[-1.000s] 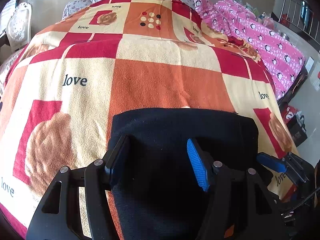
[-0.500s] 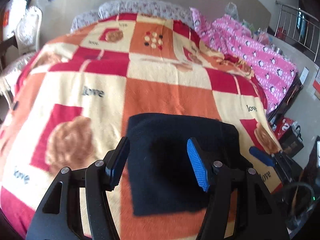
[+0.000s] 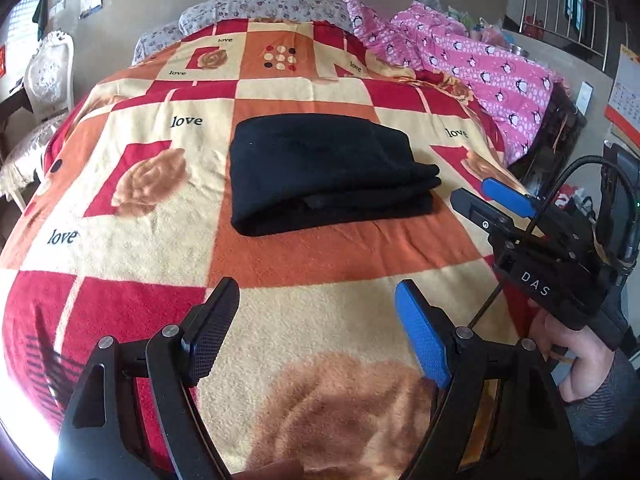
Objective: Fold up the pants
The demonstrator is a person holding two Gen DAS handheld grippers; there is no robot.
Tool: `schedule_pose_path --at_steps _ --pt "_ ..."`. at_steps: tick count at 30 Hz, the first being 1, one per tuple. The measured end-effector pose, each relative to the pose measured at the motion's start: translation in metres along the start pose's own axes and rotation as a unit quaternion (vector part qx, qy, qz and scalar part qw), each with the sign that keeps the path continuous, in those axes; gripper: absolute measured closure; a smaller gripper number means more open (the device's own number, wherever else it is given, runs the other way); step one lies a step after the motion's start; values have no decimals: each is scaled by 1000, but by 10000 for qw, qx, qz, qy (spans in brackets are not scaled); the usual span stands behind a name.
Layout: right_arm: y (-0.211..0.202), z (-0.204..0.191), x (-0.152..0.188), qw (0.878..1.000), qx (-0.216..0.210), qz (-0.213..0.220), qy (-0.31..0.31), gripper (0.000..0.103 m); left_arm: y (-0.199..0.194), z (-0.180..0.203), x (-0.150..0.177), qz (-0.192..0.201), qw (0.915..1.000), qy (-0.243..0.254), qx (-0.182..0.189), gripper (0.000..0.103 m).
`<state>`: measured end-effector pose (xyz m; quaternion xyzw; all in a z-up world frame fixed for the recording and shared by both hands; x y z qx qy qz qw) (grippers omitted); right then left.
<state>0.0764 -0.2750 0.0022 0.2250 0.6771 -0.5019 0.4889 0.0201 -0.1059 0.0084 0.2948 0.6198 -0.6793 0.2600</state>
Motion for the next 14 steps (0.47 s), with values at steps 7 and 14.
schedule_pose_path --at_steps 7,14 --pt "4 -5 7 9999 30 -129 -71 49 15 11 2 -310 9995 -39 59 22" --pt "4 1 8 9999 -54 -121 66 49 17 9 2 -256 9994 10 -213 22"
Point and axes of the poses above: each gripper's, at about its wrist camera, not at the fingertips, and y roughly the way its jaws point, z to its right, x to its underside, the point moved 5 cm from there along y, roughly the way its jaws point, and after that the axes turned 3 degrees about -x, right-handed, at the moved point
